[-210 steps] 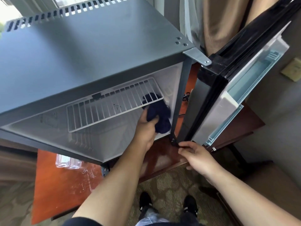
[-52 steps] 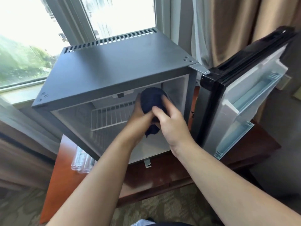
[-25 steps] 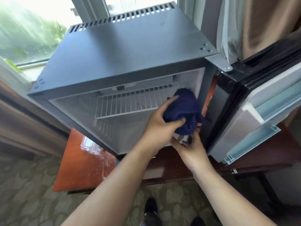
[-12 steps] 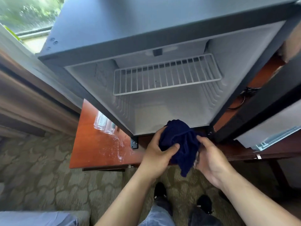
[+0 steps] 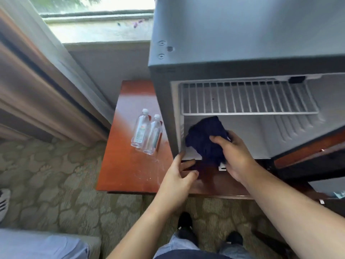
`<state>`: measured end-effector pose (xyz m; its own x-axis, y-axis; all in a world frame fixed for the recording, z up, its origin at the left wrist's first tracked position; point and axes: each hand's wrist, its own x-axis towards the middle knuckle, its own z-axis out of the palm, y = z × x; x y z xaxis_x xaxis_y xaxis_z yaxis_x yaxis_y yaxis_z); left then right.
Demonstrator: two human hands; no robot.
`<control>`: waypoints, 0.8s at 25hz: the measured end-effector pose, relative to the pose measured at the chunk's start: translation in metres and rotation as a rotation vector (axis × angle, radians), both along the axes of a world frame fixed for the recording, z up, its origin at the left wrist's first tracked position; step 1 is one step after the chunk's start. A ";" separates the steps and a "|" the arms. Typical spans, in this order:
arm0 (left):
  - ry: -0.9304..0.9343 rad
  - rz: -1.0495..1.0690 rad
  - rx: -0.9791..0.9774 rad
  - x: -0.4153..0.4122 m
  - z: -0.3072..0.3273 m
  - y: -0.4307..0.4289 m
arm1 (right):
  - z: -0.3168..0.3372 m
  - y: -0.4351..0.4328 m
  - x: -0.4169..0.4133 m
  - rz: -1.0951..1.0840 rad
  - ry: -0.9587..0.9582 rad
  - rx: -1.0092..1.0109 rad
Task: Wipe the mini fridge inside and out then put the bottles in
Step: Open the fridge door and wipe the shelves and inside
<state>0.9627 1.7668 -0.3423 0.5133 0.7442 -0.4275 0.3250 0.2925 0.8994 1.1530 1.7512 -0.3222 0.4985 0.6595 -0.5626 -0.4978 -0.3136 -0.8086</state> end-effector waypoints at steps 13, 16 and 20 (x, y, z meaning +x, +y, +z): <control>0.002 0.275 -0.309 0.019 -0.015 0.012 | -0.033 -0.007 -0.033 0.447 -0.335 -0.021; 0.085 0.251 -0.347 0.027 -0.029 -0.002 | -0.050 -0.024 -0.038 0.549 -0.445 -0.118; 0.110 0.229 -0.241 0.035 -0.044 -0.026 | -0.056 -0.054 -0.024 0.397 -0.346 -0.093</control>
<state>0.9975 1.7405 -0.3859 0.2852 0.7058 -0.6485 0.3177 0.5687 0.7587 1.1285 1.6974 -0.3781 0.3873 0.7903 -0.4748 -0.0355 -0.5019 -0.8642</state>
